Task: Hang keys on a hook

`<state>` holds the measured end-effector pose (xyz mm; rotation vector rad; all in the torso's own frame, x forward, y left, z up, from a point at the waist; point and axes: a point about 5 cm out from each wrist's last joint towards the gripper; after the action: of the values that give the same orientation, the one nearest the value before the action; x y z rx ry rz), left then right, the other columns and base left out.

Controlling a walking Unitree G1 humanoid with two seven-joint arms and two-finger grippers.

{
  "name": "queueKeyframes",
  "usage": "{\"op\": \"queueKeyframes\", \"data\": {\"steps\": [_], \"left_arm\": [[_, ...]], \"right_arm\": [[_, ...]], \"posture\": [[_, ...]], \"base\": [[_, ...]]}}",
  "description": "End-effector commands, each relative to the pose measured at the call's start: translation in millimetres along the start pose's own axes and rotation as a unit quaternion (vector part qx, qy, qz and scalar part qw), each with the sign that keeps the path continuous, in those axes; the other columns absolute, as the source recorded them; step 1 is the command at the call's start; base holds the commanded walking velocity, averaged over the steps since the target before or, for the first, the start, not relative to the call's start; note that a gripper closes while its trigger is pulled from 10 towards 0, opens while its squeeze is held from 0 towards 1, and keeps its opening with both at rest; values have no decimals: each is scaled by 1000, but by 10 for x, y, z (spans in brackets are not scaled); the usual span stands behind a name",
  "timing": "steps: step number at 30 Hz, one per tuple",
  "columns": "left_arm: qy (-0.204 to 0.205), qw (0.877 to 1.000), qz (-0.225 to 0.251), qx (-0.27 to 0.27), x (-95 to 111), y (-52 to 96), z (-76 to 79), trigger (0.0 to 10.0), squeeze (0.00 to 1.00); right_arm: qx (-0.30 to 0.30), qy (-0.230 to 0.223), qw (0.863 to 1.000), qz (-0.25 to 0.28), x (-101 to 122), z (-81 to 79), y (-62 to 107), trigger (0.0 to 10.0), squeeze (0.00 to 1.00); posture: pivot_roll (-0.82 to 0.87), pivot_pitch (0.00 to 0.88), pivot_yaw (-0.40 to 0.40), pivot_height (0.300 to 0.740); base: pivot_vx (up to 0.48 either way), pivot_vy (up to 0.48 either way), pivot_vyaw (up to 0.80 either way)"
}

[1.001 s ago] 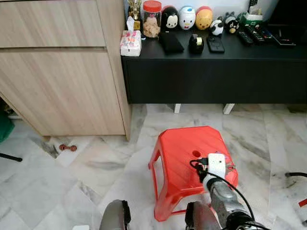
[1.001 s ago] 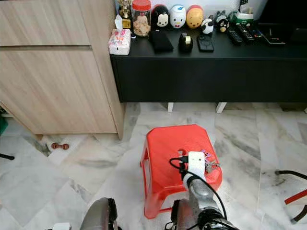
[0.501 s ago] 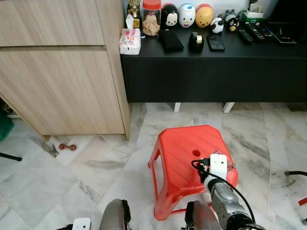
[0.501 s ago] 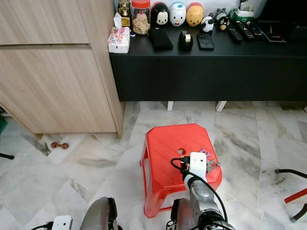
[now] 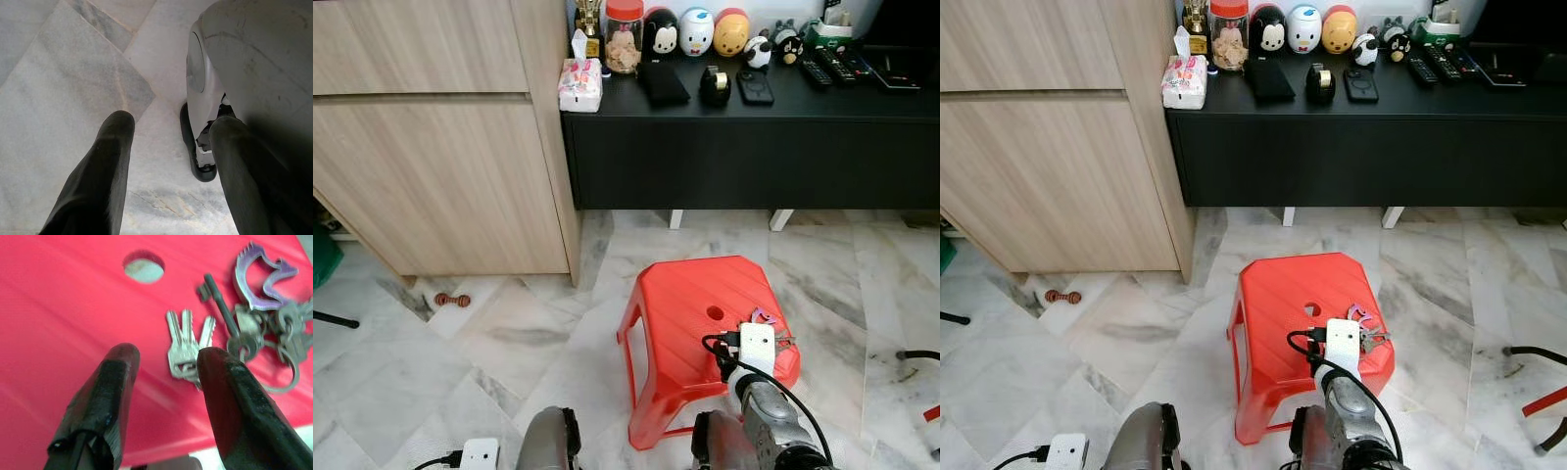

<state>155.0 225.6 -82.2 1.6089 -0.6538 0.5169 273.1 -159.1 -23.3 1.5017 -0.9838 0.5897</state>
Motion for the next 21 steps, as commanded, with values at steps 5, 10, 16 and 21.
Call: {"op": "queueKeyframes", "data": {"steps": [5, 10, 16, 21], "left_arm": [[0, 1000, -3, -11, -13, -1, 54, 10000, 0], [-2, 1000, -1, -12, 6, -7, 55, 10000, 0], [-3, 1000, 0, -11, 19, -13, 48, 10000, 0], [-3, 1000, -2, -10, 17, -13, 41, 10000, 0]], "right_arm": [[-15, -6, 1000, -6, -62, 67, 25, 10000, 0], [-19, -8, 1000, -7, -62, 87, 25, 10000, 0], [-21, -14, 1000, 1, -33, 97, 20, 10000, 0], [-20, -23, 999, 13, 2, 104, 16, 10000, 0]], "posture": [[60, 132, -35, 612], [61, 128, -33, 612], [63, 122, -33, 612], [62, 121, -32, 612]], "base": [[0, 0, 0], [0, 0, 0], [0, 0, 0], [0, 0, 0]]}}
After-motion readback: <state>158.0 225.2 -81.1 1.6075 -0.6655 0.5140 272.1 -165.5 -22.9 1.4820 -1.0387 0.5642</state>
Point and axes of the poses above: a point about 5 cm out from each wrist's last joint towards the gripper, its own y axis pointing back from the gripper into the wrist, its own x axis along the axis of the wrist's last joint, z = x × y, and after that the axes turned 8 degrees about -y, right-handed
